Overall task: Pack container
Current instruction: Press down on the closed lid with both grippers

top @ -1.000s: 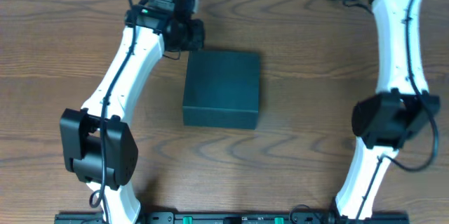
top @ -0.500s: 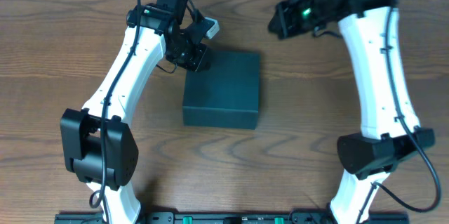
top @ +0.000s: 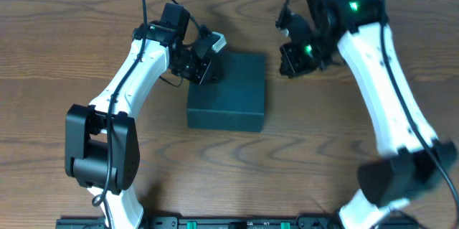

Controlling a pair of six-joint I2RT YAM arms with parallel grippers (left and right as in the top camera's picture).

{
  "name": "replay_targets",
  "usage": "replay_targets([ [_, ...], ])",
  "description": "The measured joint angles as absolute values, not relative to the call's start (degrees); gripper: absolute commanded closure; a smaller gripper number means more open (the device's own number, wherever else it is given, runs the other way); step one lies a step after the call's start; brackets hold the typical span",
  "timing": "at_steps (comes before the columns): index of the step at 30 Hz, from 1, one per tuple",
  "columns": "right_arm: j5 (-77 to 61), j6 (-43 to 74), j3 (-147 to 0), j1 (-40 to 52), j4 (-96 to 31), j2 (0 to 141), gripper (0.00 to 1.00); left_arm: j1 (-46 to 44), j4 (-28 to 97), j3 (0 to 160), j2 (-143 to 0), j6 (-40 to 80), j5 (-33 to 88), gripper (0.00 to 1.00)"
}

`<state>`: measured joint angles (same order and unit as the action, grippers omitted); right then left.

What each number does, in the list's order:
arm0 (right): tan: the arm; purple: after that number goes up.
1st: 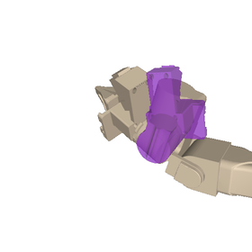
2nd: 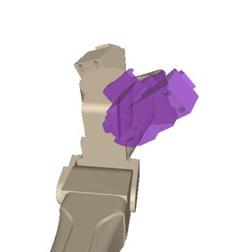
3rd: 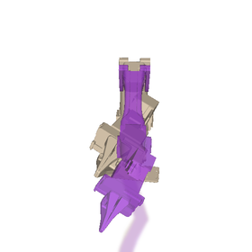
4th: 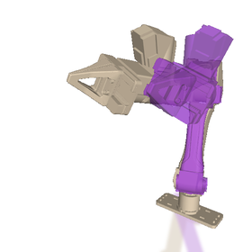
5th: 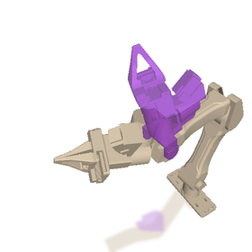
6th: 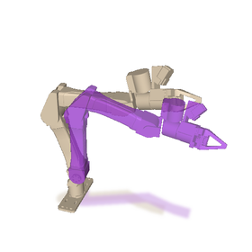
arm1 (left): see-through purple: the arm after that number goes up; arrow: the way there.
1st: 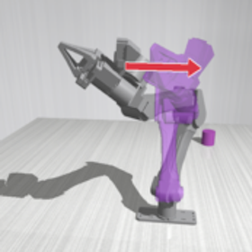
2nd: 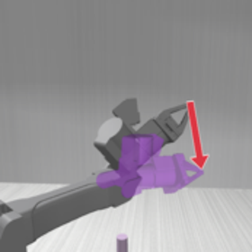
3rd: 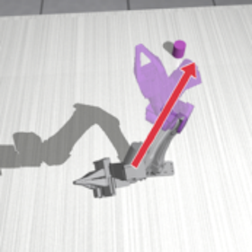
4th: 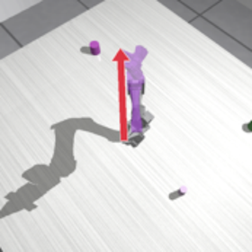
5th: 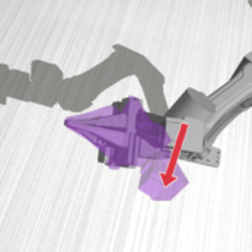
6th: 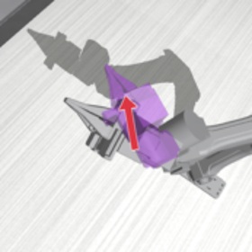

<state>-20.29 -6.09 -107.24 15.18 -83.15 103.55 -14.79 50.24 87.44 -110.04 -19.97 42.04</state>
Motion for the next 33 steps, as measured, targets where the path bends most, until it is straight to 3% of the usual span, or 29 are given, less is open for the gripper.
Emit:
replay_targets([
  [7, -19.79, -6.0, -80.93, 17.58, -71.22, 85.58, 0.98, -15.25, 49.47, 87.44, -110.26, -19.97, 43.92, 0.94],
  [15, -19.07, 5.65, -58.85, 29.69, -51.0, 82.32, 0.98, -16.73, 50.68, 87.39, -113.67, -19.97, 46.81, 0.94],
  [24, -4.08, 21.61, -49.84, 42.72, -31.62, 82.32, 0.98, -16.73, 50.74, 87.37, -114.41, -19.97, 47.9, 0.94],
  [33, 8.32, 27.24, -45.17, 47.9, -19.27, 84.66, 0.98, -16.53, 50.72, 87.37, -117.05, -19.97, 50.85, 0.94],
])
